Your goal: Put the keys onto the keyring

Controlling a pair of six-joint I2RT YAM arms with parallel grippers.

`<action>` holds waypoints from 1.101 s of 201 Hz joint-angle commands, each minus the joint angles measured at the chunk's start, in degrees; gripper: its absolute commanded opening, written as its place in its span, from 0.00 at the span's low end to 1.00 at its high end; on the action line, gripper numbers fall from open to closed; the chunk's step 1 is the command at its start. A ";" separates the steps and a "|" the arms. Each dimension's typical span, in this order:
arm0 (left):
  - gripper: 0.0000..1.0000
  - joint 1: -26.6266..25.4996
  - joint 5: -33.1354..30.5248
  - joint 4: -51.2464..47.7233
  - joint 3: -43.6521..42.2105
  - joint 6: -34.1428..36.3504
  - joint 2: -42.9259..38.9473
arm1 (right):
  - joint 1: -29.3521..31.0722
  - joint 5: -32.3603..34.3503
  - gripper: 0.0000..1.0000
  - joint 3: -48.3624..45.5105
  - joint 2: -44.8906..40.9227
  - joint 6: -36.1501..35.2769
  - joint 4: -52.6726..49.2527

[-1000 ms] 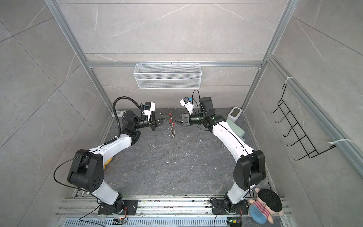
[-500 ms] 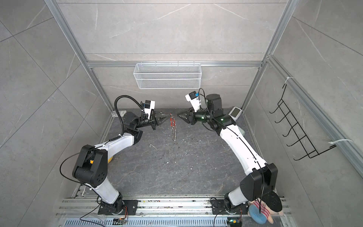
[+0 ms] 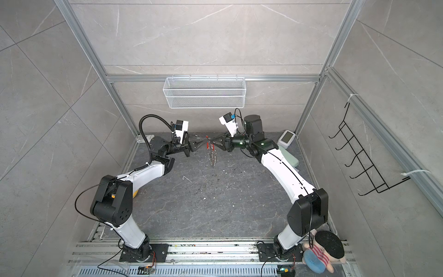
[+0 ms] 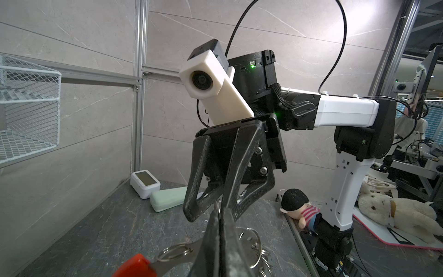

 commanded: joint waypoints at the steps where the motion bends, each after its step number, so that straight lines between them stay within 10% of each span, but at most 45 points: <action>1: 0.00 0.01 0.60 5.37 2.64 -1.11 -0.03 | 0.70 -2.31 0.35 0.84 1.03 0.93 2.75; 88: 0.00 0.02 0.85 6.25 2.56 -1.83 0.66 | 2.12 -3.33 0.00 0.15 1.63 2.25 4.76; 146: 0.05 0.18 1.28 0.08 2.63 2.37 1.07 | 2.04 3.53 0.00 0.57 -0.33 -2.91 -0.94; 163: 0.30 1.10 2.28 -15.70 2.37 15.48 -1.57 | 2.17 8.98 0.00 2.06 0.02 -8.65 -7.44; 190: 0.35 1.00 -5.68 -61.85 5.48 57.82 -8.17 | 2.43 16.23 0.00 3.91 1.99 -16.42 -15.26; 221: 0.34 1.00 -14.15 -88.71 16.20 75.19 -4.58 | 3.32 19.43 0.00 2.11 3.42 -20.70 -13.77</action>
